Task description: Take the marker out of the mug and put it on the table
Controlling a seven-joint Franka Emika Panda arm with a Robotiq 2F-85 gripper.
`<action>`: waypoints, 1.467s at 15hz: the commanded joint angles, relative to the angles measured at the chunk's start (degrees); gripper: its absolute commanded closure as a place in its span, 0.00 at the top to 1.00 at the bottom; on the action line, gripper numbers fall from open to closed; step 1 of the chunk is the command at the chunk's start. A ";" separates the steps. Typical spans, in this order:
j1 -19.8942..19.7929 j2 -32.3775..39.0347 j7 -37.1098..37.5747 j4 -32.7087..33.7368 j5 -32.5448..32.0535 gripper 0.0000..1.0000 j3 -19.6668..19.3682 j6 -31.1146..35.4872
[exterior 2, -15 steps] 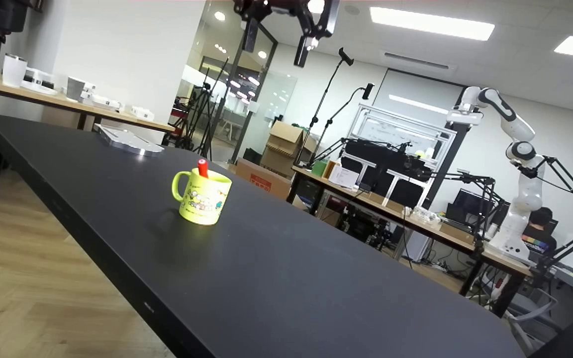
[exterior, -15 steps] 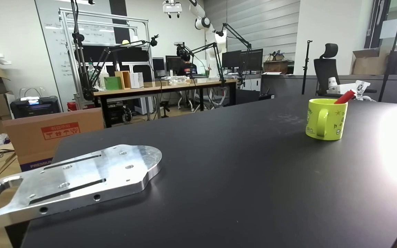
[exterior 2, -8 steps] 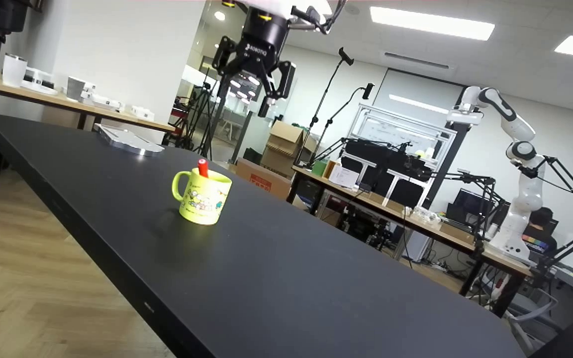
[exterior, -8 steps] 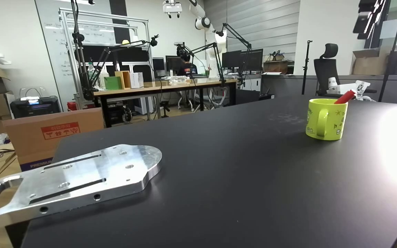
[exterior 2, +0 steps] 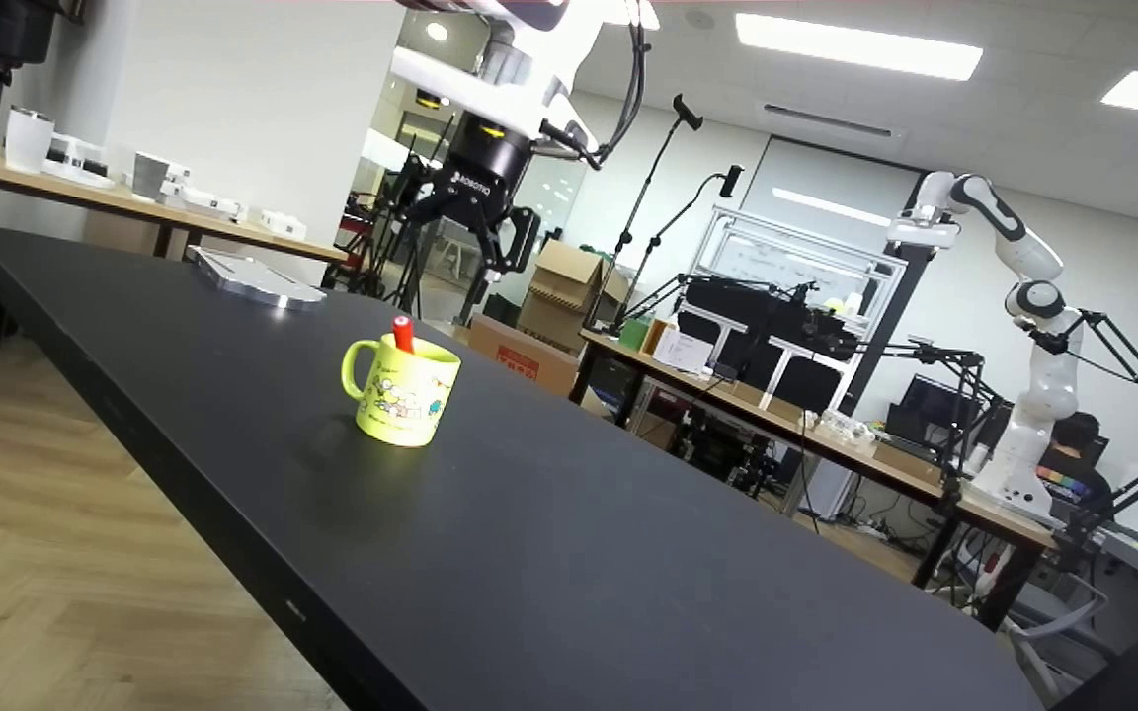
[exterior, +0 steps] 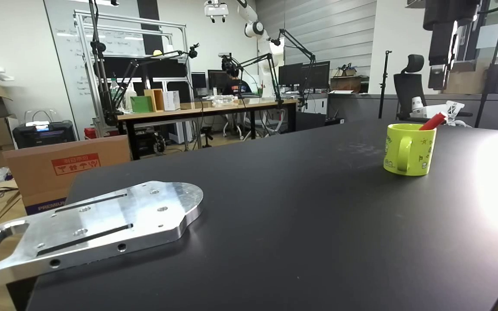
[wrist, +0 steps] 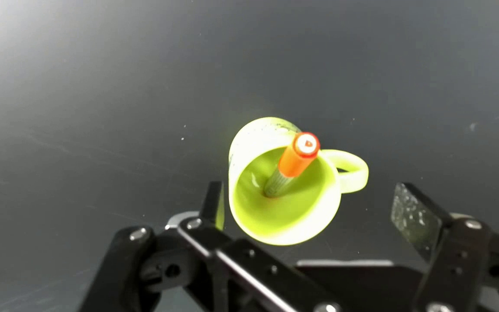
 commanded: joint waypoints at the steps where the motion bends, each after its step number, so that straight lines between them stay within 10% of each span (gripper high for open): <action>1: -1.56 1.62 4.90 0.86 -3.32 1.00 1.44 -2.80; 18: -5.94 25.88 9.02 28.02 4.32 1.00 3.90 -35.49; 19: -6.11 27.28 9.10 29.76 4.49 0.75 4.03 -36.59; 22: -6.51 30.75 9.59 34.08 5.05 0.60 4.11 -39.44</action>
